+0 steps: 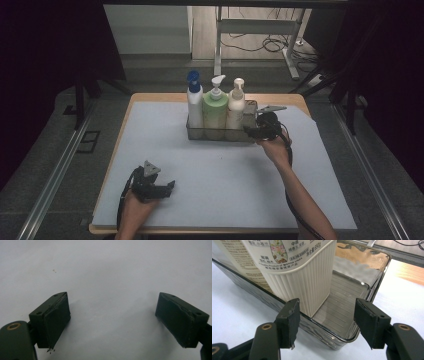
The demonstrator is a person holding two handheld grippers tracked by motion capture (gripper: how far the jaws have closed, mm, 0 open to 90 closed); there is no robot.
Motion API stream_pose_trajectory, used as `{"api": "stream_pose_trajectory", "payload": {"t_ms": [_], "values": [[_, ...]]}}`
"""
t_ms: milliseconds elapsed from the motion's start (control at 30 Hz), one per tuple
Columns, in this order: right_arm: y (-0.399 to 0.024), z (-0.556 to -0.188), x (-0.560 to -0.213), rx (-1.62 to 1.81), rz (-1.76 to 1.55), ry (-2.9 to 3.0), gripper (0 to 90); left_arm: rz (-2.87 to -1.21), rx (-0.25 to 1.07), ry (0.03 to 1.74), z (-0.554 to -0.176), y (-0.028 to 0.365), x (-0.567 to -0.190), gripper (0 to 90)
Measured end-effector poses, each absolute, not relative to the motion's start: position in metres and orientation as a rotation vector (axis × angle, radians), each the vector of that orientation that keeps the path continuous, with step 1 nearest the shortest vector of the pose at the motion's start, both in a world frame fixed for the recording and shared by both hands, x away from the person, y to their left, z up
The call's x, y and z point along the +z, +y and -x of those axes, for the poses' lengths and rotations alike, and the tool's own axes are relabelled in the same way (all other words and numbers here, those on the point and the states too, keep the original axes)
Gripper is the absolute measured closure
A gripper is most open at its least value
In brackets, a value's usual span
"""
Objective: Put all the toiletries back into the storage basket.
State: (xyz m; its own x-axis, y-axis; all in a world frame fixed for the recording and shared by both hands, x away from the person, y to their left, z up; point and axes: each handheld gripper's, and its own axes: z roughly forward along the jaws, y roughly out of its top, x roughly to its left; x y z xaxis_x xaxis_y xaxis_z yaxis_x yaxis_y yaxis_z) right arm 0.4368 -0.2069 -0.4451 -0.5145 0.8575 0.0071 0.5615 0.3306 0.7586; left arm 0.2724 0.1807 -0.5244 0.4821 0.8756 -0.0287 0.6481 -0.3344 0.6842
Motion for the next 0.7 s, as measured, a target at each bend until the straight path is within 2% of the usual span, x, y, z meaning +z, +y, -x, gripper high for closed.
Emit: {"api": "stream_pose_trajectory", "payload": {"t_ms": [700], "values": [[-0.216,-0.420,-0.440,1.064,-1.219,2.245,27.7,-2.093,0.462,1.253,-0.272,0.181,-0.524,12.0]]}}
